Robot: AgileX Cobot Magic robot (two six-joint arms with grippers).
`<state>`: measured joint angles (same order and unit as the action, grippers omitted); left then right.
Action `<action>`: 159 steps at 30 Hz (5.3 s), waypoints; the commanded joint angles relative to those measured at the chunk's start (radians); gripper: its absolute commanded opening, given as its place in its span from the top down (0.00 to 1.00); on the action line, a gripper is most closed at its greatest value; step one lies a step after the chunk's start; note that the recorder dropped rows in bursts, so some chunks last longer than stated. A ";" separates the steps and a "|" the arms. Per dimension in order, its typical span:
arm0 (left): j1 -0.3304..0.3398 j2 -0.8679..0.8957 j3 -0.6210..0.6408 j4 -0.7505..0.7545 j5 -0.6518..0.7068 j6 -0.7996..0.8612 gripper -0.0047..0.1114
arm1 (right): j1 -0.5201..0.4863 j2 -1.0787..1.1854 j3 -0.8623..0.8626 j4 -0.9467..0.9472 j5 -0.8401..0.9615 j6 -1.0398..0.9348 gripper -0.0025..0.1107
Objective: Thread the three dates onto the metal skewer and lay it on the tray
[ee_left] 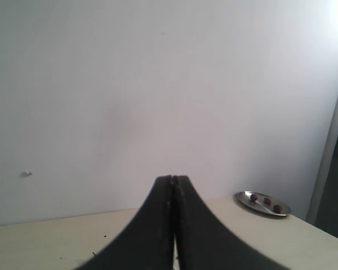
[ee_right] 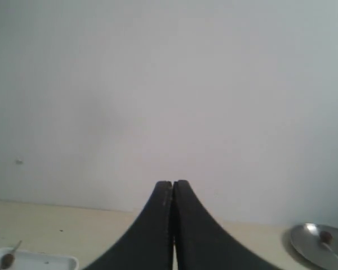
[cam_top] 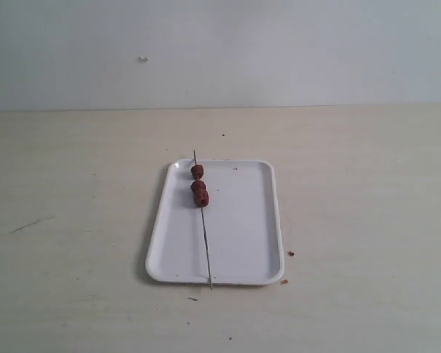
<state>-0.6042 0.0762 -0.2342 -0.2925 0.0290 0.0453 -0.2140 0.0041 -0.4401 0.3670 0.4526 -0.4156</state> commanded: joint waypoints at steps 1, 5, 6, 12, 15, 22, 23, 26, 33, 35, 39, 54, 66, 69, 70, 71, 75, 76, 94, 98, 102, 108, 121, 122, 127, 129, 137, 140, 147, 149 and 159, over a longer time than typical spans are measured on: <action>-0.006 -0.005 0.007 -0.005 -0.001 0.004 0.96 | -0.098 -0.004 0.111 -0.006 -0.066 0.001 0.98; -0.006 -0.005 0.007 -0.005 -0.001 0.004 0.96 | -0.108 -0.004 0.190 0.000 -0.135 0.024 0.98; -0.006 -0.005 0.007 -0.005 -0.001 0.004 0.96 | -0.108 -0.004 0.205 0.000 -0.140 0.024 0.98; -0.006 -0.005 0.007 -0.005 -0.001 0.004 0.96 | -0.108 -0.004 0.271 0.000 -0.202 0.024 0.98; -0.006 -0.005 0.007 -0.005 -0.001 0.004 0.96 | -0.108 -0.004 0.299 0.000 -0.225 0.024 0.98; -0.006 -0.005 0.007 -0.005 -0.001 0.004 0.96 | -0.108 -0.004 0.329 -0.006 -0.245 0.100 0.98; -0.006 -0.005 0.007 -0.005 -0.001 0.004 0.96 | -0.108 -0.004 0.329 -0.006 -0.238 0.103 0.98; -0.006 -0.005 0.007 -0.005 -0.001 0.006 0.96 | -0.108 -0.004 0.329 -0.006 -0.236 0.115 0.98; -0.006 -0.005 0.007 -0.005 -0.001 0.004 0.96 | -0.108 -0.004 0.377 -0.477 -0.215 0.669 0.98; -0.006 -0.005 0.007 -0.005 -0.001 0.004 0.96 | -0.108 -0.004 0.421 -0.479 -0.226 0.624 0.98; -0.006 -0.005 0.007 -0.005 -0.001 0.004 0.96 | -0.108 -0.004 0.440 -0.479 -0.222 0.593 0.98; -0.006 -0.005 0.007 -0.005 -0.001 0.004 0.96 | -0.108 -0.004 0.440 -0.471 -0.185 0.540 0.98; -0.006 -0.005 0.007 -0.005 -0.001 0.004 0.96 | -0.108 -0.004 0.440 -0.471 -0.185 0.544 0.98; -0.006 -0.005 0.007 -0.005 -0.001 0.004 0.96 | -0.108 -0.004 0.440 -0.471 -0.185 0.544 0.98; -0.006 -0.005 0.007 -0.005 -0.001 0.004 0.96 | -0.108 -0.004 0.440 -0.471 -0.185 0.544 0.98; -0.006 -0.005 0.007 -0.005 -0.001 0.004 0.96 | -0.108 -0.004 0.440 -0.471 -0.185 0.544 0.98; -0.006 -0.005 0.007 -0.005 -0.001 0.004 0.96 | -0.108 -0.004 0.440 -0.471 -0.185 0.544 0.98; -0.006 -0.007 0.007 -0.005 -0.001 0.004 0.96 | -0.108 -0.004 0.440 -0.471 -0.185 0.544 0.98; 0.376 -0.076 0.009 0.064 -0.004 0.055 0.96 | -0.108 -0.004 0.440 -0.471 -0.185 0.544 0.98; 0.388 -0.076 0.085 0.115 -0.004 0.080 0.96 | -0.108 -0.004 0.440 -0.471 -0.185 0.544 0.98; 0.388 -0.076 0.192 0.185 -0.004 0.085 0.96 | -0.108 -0.004 0.440 -0.471 -0.185 0.544 0.98; 0.422 -0.076 0.234 0.208 0.071 0.082 0.96 | -0.108 -0.004 0.440 -0.471 -0.185 0.544 0.98; 0.595 -0.076 0.234 0.245 0.322 0.002 0.96 | -0.108 -0.004 0.440 -0.451 -0.185 0.544 0.98; 0.595 -0.076 0.234 0.245 0.322 0.002 0.96 | -0.108 -0.004 0.440 -0.451 -0.185 0.544 0.98; 0.595 -0.076 0.234 0.245 0.322 0.002 0.96 | -0.108 -0.004 0.440 -0.451 -0.185 0.544 0.98; 0.595 -0.076 0.234 0.245 0.322 0.002 0.96 | -0.108 -0.004 0.440 -0.451 -0.185 0.544 0.98; 0.595 -0.076 0.234 0.245 0.322 0.002 0.96 | -0.108 -0.004 0.440 -0.451 -0.185 0.544 0.98; 0.595 -0.076 0.234 0.245 0.322 0.002 0.96 | -0.108 -0.004 0.440 -0.451 -0.185 0.544 0.98; 0.595 -0.076 0.234 0.245 0.322 0.004 0.96 | -0.108 -0.004 0.440 -0.451 -0.185 0.544 0.98; 0.595 -0.076 0.234 0.245 0.322 0.004 0.96 | -0.108 -0.004 0.440 -0.451 -0.185 0.544 0.98; 0.595 -0.076 0.234 0.245 0.322 0.004 0.96 | -0.108 -0.004 0.440 -0.450 -0.185 0.544 0.98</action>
<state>-0.0110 0.0055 0.0001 -0.0474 0.3523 0.0529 -0.3165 0.0041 -0.0041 -0.0849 0.2720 0.1296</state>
